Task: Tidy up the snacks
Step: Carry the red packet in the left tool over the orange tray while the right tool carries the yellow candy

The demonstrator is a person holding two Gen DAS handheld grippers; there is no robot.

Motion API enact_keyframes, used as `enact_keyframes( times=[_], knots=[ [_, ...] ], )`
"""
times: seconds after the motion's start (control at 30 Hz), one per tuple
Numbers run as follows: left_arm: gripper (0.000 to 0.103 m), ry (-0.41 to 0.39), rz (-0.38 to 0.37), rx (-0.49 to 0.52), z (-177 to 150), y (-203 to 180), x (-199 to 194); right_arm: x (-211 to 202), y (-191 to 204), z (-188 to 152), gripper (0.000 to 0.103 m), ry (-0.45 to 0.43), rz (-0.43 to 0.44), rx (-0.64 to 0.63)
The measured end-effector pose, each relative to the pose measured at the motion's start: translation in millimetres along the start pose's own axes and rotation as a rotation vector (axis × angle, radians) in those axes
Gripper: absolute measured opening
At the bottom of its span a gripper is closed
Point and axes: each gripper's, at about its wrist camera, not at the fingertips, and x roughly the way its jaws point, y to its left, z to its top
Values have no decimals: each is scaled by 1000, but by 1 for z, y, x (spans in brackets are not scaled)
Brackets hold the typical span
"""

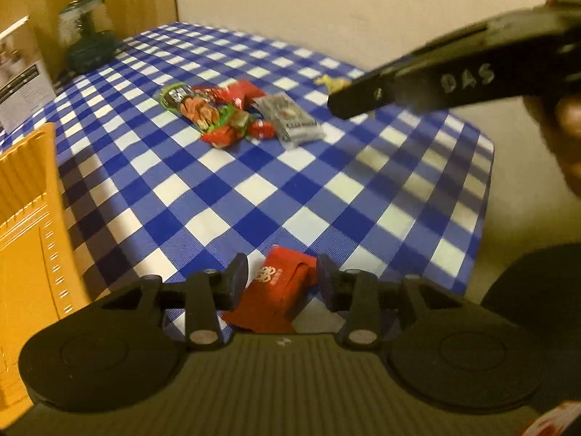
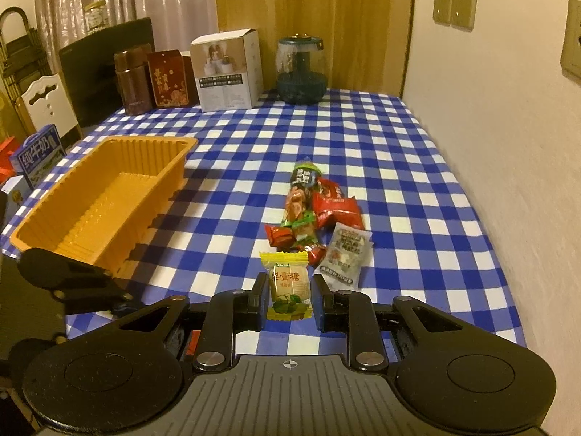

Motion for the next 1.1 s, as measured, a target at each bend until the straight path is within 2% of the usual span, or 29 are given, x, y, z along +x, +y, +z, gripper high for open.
enact_keyframes(
  times=[0.2,0.23,0.27,0.4,0.57,0.67,0.8,1.1],
  knots=[
    [35,54,-21,19,-3,4,12,4,-8,-5,24,9,-7,26],
    [29,47,-19,12,-4,5,11,4,-8,-6,24,10,-6,30],
    [26,44,-16,-7,-3,7,10,4,-8,-7,24,10,-5,35],
    [25,7,2,-150,-2,19,-2,0,-6,-5,24,3,6,52],
    [24,-68,50,-245,6,30,-34,-11,6,7,24,-32,29,63],
    [24,-121,84,-286,14,40,-60,-17,21,18,24,-57,51,58],
    [24,-151,137,-329,16,61,-91,-17,46,34,24,-83,104,55],
    [24,-139,286,-434,-10,127,-131,17,122,54,24,-81,233,65]
  ],
)
